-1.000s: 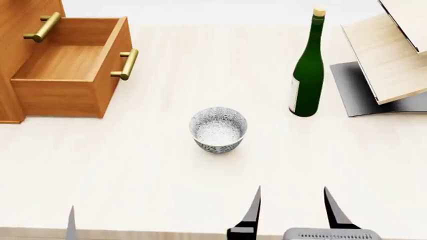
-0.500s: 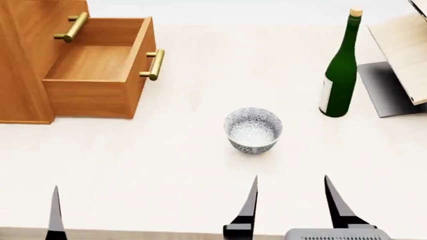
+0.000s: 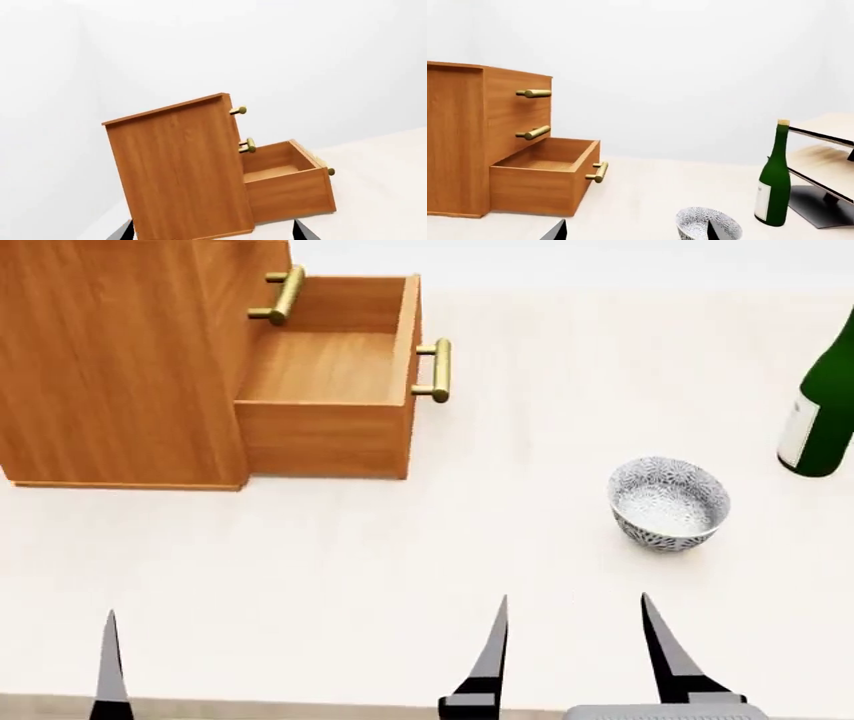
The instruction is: Close the bottom drawer of the cabinet.
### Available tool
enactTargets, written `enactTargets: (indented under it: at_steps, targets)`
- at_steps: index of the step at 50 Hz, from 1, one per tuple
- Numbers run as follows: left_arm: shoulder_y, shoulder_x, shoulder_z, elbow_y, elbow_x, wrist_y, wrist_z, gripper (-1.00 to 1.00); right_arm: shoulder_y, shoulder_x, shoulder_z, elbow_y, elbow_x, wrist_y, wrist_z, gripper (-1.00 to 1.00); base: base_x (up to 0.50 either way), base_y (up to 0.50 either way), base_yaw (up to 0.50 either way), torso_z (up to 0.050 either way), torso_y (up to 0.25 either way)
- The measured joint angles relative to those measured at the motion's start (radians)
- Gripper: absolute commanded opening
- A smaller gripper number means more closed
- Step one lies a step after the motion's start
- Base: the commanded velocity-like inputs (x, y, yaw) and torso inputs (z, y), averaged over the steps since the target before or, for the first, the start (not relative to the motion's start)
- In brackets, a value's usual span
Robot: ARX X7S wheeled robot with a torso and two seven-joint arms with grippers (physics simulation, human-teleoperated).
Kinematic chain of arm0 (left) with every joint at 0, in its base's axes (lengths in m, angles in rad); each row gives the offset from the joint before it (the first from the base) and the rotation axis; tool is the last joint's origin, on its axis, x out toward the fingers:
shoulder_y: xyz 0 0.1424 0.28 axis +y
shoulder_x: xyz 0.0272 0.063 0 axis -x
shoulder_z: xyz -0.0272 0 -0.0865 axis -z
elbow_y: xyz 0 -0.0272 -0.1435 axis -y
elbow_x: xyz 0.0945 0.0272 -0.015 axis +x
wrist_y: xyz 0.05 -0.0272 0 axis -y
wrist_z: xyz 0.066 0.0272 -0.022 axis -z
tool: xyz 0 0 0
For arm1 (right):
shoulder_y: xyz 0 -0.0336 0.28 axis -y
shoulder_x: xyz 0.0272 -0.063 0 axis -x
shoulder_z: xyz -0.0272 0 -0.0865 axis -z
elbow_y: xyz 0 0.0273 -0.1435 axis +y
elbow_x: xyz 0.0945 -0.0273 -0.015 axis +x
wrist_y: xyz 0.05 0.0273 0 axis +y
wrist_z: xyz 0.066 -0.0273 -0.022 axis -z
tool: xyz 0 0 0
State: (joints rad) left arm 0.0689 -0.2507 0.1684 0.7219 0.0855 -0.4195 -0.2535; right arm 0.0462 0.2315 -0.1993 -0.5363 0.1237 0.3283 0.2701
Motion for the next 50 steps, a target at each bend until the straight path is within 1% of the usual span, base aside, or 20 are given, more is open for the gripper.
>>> enactTargets:
  at_steps: [27, 42, 50]
  targets:
    - [0.004, -0.013, 0.033, -0.014, 0.001, 0.010, -0.015, 1.00, -0.018, 0.009, -0.002, 0.020, 0.011, -0.041, 0.020, 1.00, 0.00, 0.50, 0.00, 0.000, 0.000]
    - [0.007, -0.018, 0.037, -0.030, -0.008, 0.022, -0.022, 1.00, -0.010, -0.004, 0.027, 0.030, 0.070, -0.018, 0.035, 1.00, 0.01, 0.02, 0.00, 0.000, 0.000]
    - [0.010, -0.021, 0.042, -0.028, -0.010, 0.022, -0.026, 1.00, -0.012, -0.004, 0.039, 0.023, 0.110, -0.010, 0.031, 1.00, 0.48, 0.00, 0.00, 0.000, 0.000]
